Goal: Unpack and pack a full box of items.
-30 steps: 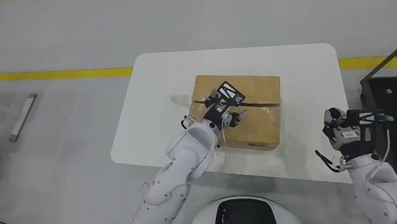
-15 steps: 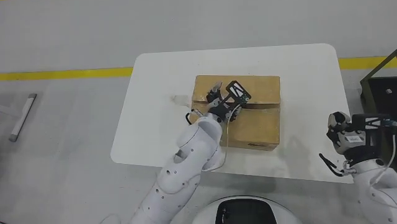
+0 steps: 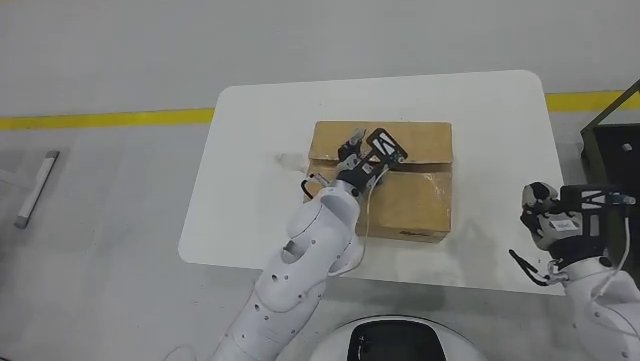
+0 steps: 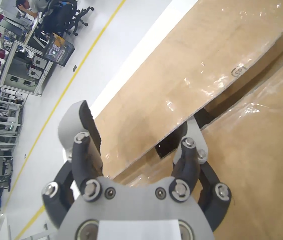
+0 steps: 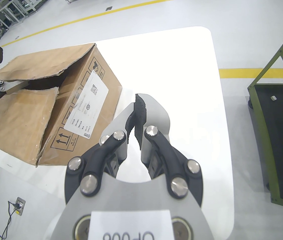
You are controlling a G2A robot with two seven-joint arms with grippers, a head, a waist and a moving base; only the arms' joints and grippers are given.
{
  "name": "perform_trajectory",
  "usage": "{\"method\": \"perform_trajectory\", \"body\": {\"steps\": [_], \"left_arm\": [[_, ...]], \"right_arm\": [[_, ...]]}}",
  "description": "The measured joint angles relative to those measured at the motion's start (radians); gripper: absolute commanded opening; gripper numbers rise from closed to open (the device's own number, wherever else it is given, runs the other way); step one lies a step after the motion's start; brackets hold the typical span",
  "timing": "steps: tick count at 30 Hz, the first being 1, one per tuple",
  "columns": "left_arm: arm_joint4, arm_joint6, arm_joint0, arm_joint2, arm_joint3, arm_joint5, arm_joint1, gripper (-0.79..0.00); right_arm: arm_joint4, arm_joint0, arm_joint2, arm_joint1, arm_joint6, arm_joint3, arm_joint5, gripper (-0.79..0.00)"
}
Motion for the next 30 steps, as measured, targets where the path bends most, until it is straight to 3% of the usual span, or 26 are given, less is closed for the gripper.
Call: {"method": "perform_trajectory", "body": {"steps": [10, 17, 18, 19, 24, 30], "left_arm": [[0.023, 0.028, 0.014, -0.009, -0.031, -0.041, -0.002, -0.785], [0.006, 0.003, 0.054, -0.028, -0.123, -0.098, 0.001, -0.785], [0.003, -0.002, 0.061, -0.031, -0.136, -0.105, 0.002, -0.619], [0.001, -0.007, 0.067, -0.033, -0.149, -0.113, 0.003, 0.000], [-0.006, -0.012, 0.079, -0.045, -0.175, -0.135, 0.004, 0.000], [0.041, 0.049, -0.005, -0.024, -0.118, -0.098, -0.010, 0.000]], "right_arm": [[-0.003, 0.013, -0.002, 0.002, 0.014, 0.003, -0.003, -0.785], [-0.003, 0.015, -0.001, 0.002, 0.018, -0.001, -0.001, -0.785], [-0.003, 0.015, -0.001, 0.002, 0.018, -0.001, -0.001, -0.785], [-0.002, 0.015, -0.001, 0.002, 0.018, -0.002, 0.000, -0.785], [0.002, 0.015, -0.001, 0.003, 0.016, -0.003, 0.001, -0.785], [0.005, 0.016, 0.000, 0.003, 0.015, -0.009, 0.001, -0.785]]}}
